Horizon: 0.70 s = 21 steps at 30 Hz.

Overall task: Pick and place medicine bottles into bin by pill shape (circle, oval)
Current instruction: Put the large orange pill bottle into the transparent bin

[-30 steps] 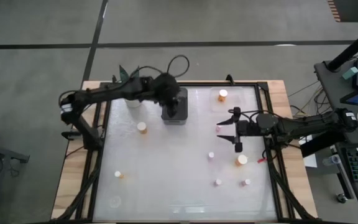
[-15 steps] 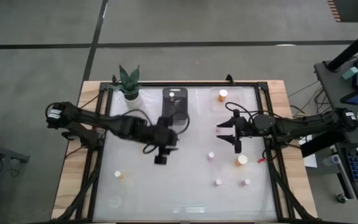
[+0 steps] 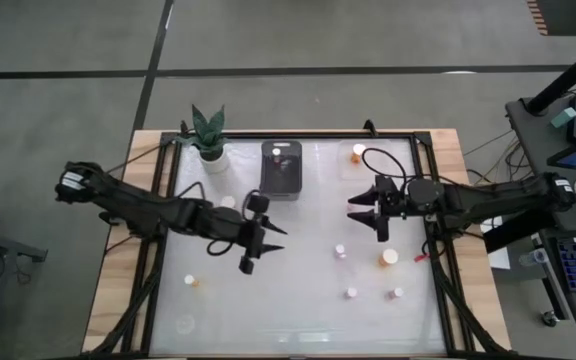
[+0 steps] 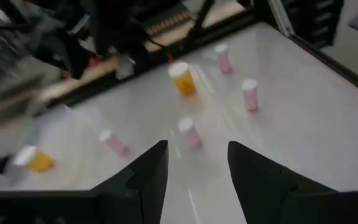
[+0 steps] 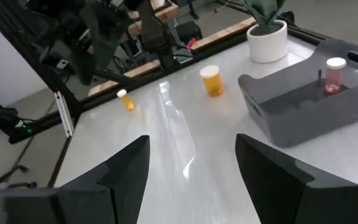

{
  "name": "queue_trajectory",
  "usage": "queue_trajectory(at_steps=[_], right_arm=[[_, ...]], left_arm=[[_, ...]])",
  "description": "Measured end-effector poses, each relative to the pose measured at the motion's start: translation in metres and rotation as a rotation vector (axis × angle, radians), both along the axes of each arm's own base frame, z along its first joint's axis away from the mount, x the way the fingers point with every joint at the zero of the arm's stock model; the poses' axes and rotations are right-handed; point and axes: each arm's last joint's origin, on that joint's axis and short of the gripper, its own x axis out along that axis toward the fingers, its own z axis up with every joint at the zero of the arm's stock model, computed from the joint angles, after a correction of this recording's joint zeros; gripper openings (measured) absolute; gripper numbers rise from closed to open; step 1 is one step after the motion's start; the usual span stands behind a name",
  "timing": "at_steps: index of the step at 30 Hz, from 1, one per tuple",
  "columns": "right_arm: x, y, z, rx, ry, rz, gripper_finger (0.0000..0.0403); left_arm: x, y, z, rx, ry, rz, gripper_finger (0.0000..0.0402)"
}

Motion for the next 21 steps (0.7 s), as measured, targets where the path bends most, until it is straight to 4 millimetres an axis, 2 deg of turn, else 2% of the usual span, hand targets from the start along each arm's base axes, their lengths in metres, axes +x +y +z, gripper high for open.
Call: queue_trajectory(at_steps=[6, 13, 17, 21], right_arm=[[0.011, 0.001, 0.037, -0.007, 0.121, -0.001, 0.0228], [0.033, 0.002, 0.074, 0.029, 0.376, -0.024, 0.0228], [0.048, 0.002, 0.087, 0.066, 0.527, -0.054, 0.0228], [0.060, 0.004, 0.091, 0.135, 0.663, -0.100, 0.0228]], left_arm=[[-0.025, 0.010, -0.008, 0.010, -0.086, 0.076, 0.0151], [-0.050, 0.017, -0.023, -0.036, -0.135, 0.136, 0.0151], [-0.060, 0.020, -0.027, -0.042, -0.151, 0.139, 0.0151], [-0.066, 0.022, -0.024, -0.044, -0.172, 0.160, 0.0151]])
